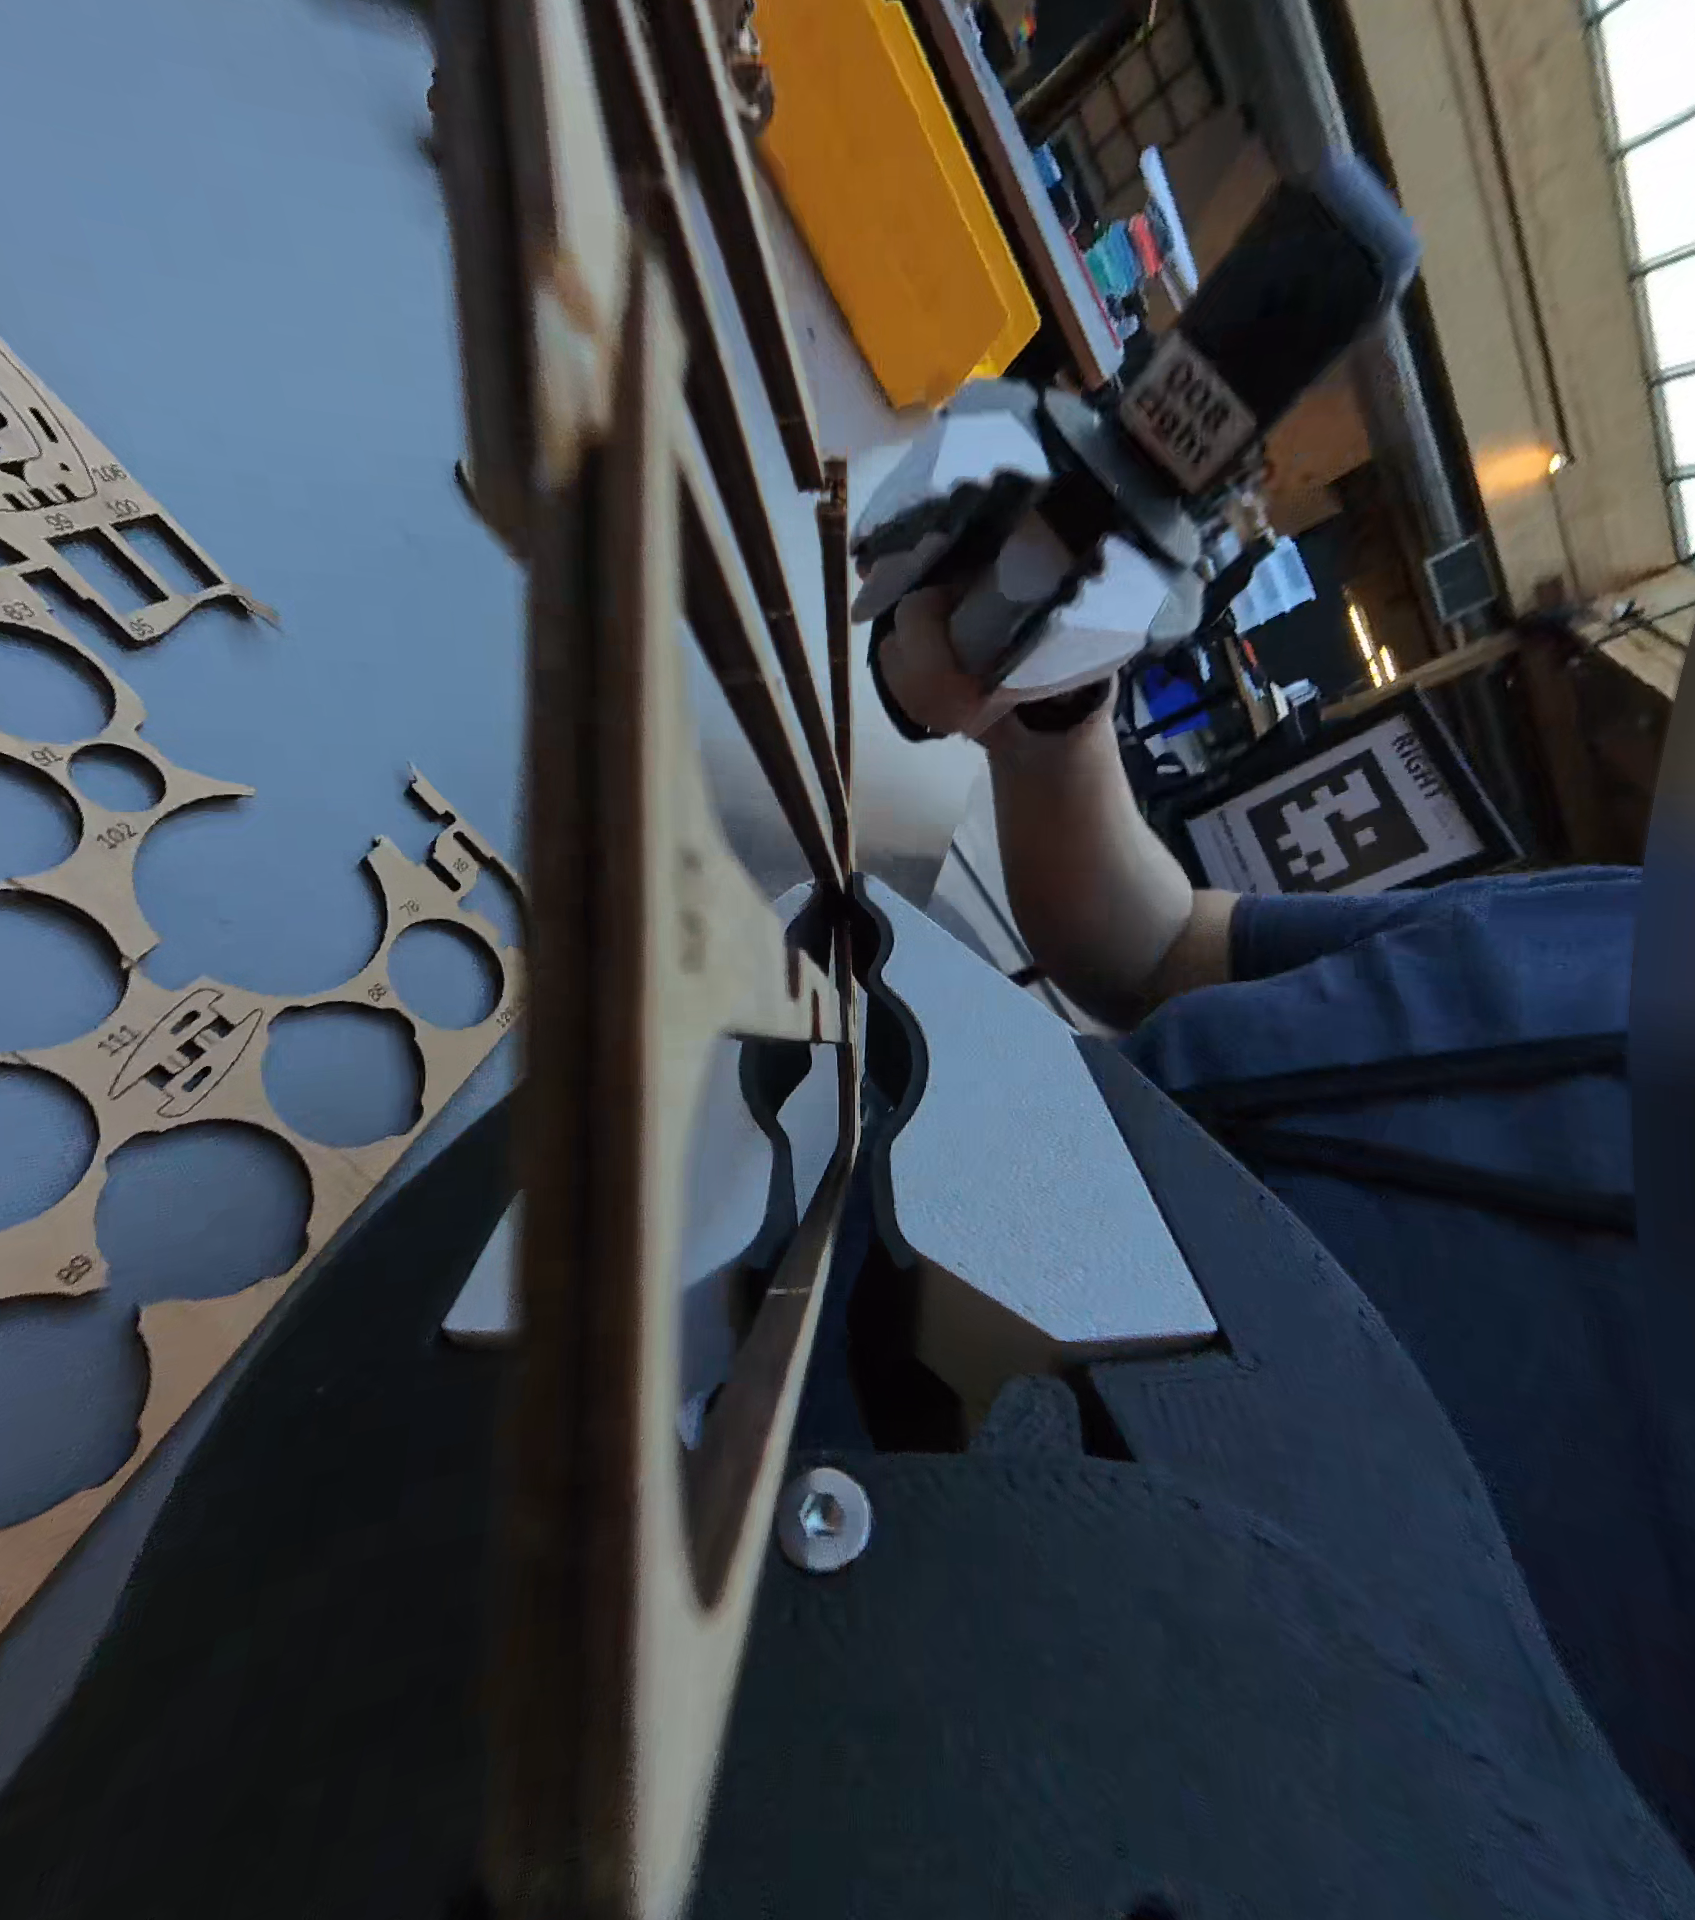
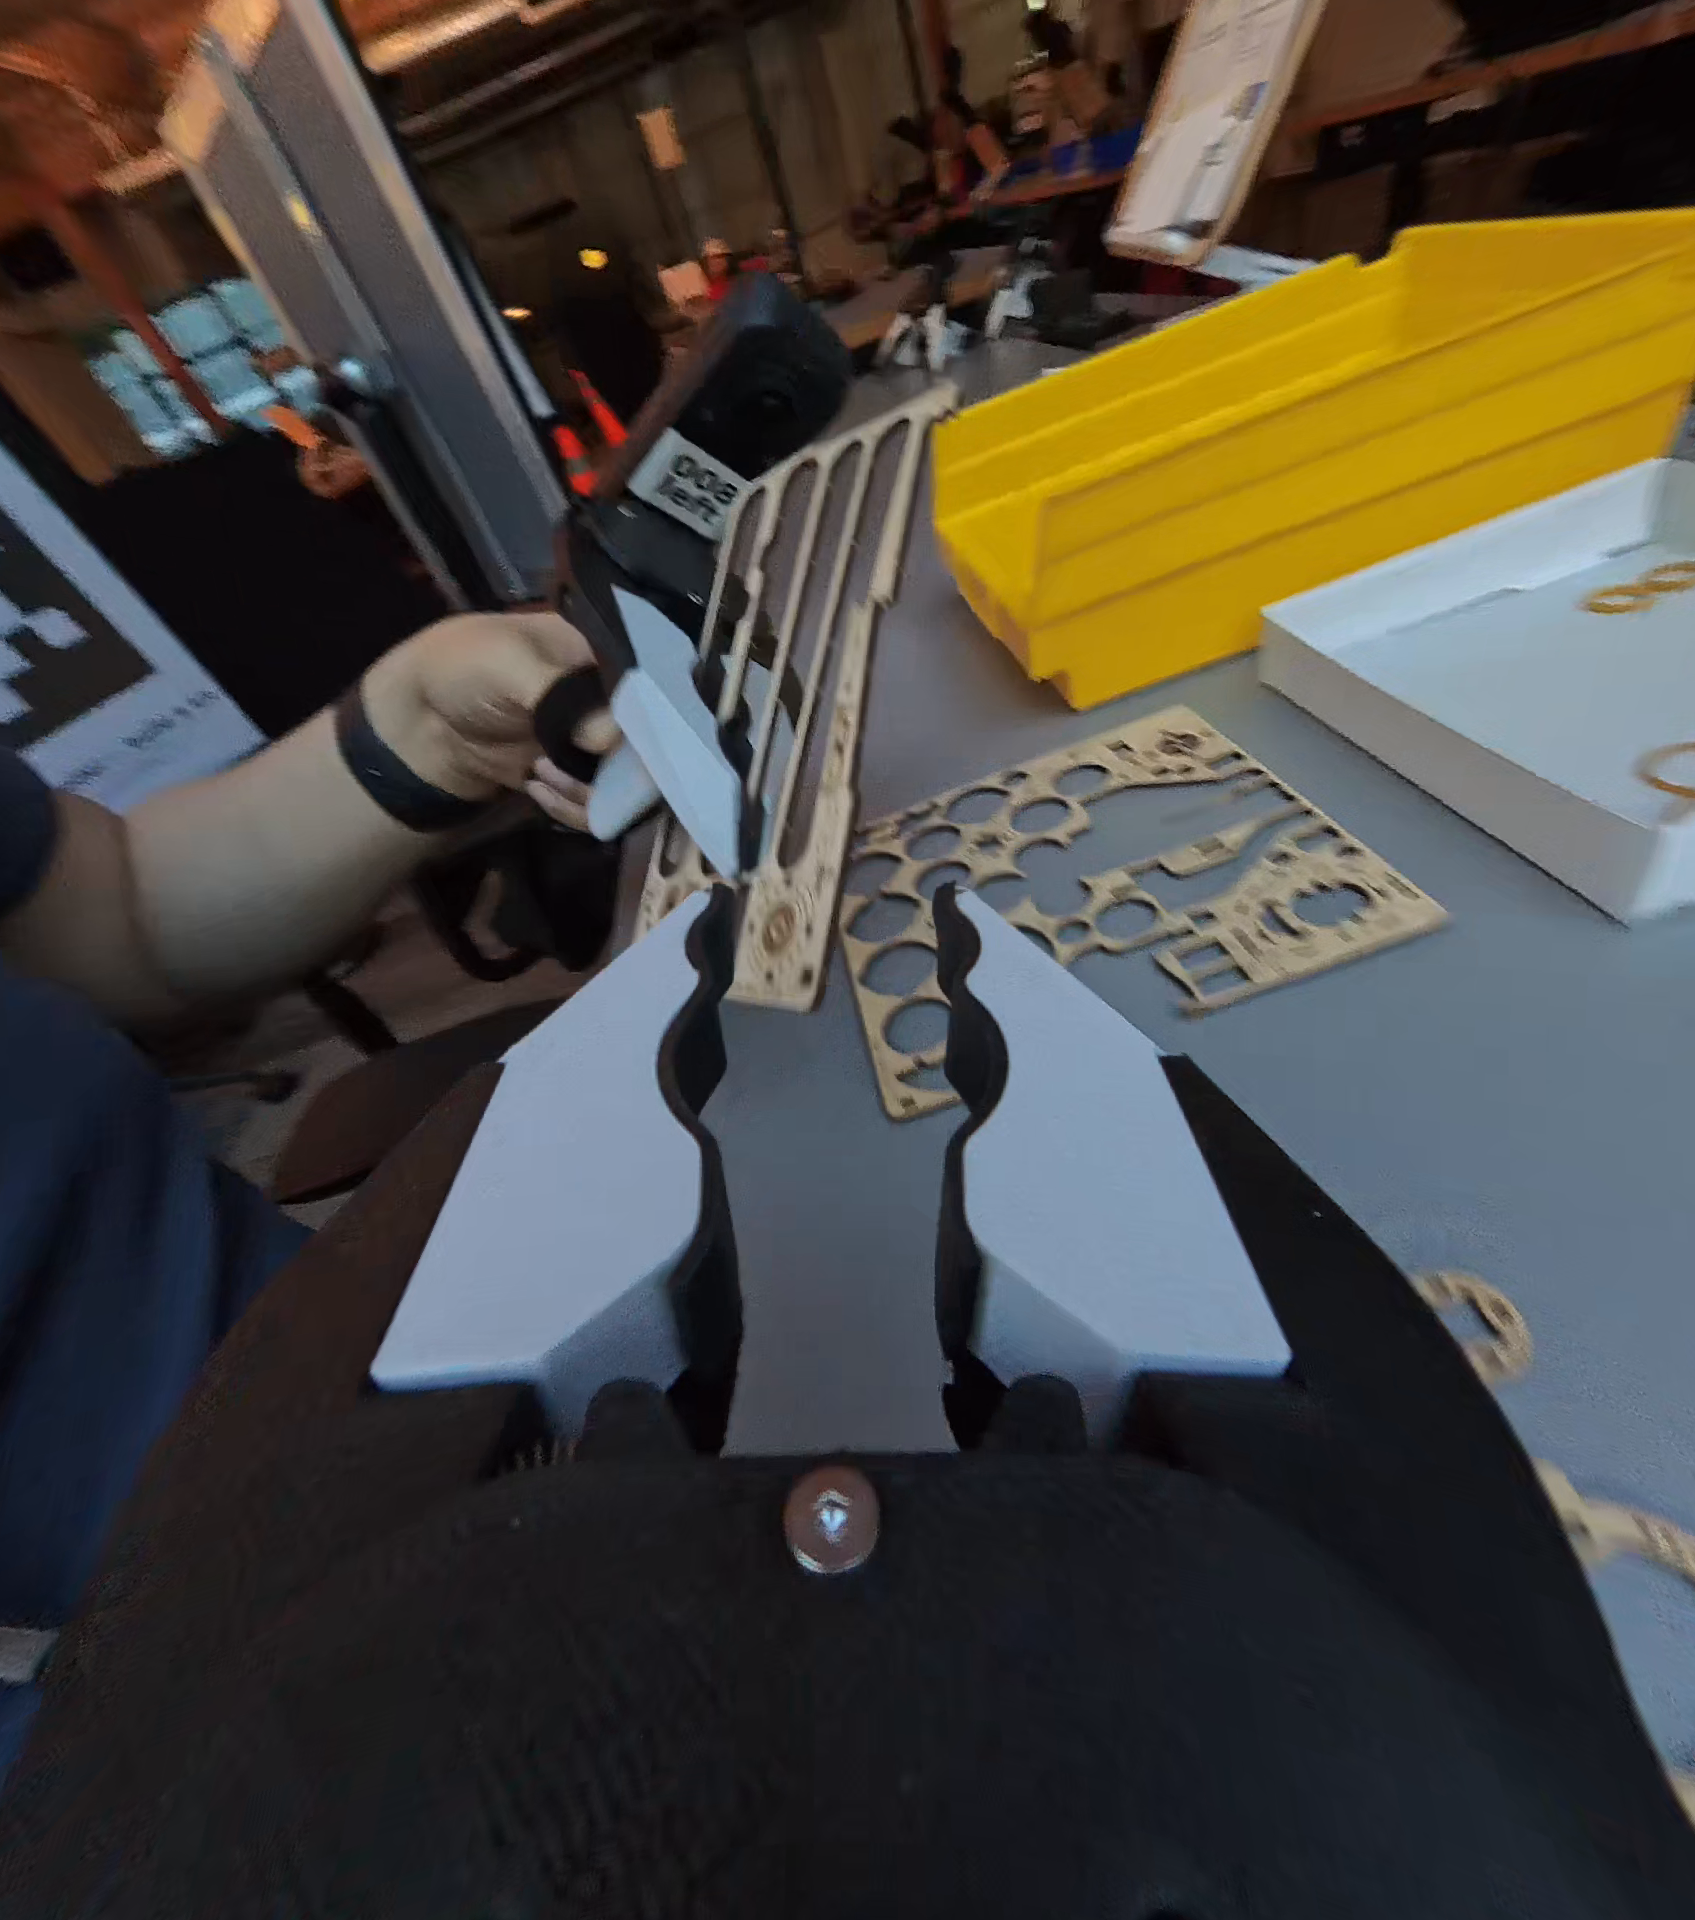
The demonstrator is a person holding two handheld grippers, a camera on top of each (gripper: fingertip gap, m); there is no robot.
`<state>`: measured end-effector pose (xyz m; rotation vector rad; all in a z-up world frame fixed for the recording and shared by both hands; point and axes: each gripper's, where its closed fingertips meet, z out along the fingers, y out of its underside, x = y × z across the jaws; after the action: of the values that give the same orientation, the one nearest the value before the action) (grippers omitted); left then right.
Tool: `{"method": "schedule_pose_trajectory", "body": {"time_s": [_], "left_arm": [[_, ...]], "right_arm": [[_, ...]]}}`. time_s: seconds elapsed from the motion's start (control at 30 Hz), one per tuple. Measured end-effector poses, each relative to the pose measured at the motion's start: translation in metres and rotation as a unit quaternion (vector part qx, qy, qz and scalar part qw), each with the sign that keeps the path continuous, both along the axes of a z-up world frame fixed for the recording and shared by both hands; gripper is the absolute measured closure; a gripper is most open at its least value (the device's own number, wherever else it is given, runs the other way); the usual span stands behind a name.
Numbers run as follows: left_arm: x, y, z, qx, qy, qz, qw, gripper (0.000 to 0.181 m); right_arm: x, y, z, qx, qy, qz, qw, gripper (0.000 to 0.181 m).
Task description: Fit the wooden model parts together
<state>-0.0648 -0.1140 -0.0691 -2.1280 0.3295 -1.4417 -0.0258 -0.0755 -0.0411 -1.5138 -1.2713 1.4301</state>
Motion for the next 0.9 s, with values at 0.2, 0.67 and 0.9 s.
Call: {"method": "schedule_pose_trajectory", "body": {"time_s": [0.2, 0.67, 0.9], "left_arm": [[-0.009, -0.015, -0.004, -0.007, 0.058, -0.058, 0.997, 0.181], [-0.16, -0.023, -0.009, 0.042, 0.146, 0.23, 0.961, 0.135], [-0.253, -0.088, -0.031, 0.0, 0.189, 0.395, 0.899, 0.129]], "right_arm": [[-0.068, -0.012, 0.019, -0.111, -0.044, 0.148, 0.982, 0.147], [-0.159, -0.02, -0.015, -0.331, -0.073, 0.113, 0.934, 0.181], [-0.243, -0.085, -0.067, -0.392, -0.164, 0.088, 0.901, 0.181]]}}
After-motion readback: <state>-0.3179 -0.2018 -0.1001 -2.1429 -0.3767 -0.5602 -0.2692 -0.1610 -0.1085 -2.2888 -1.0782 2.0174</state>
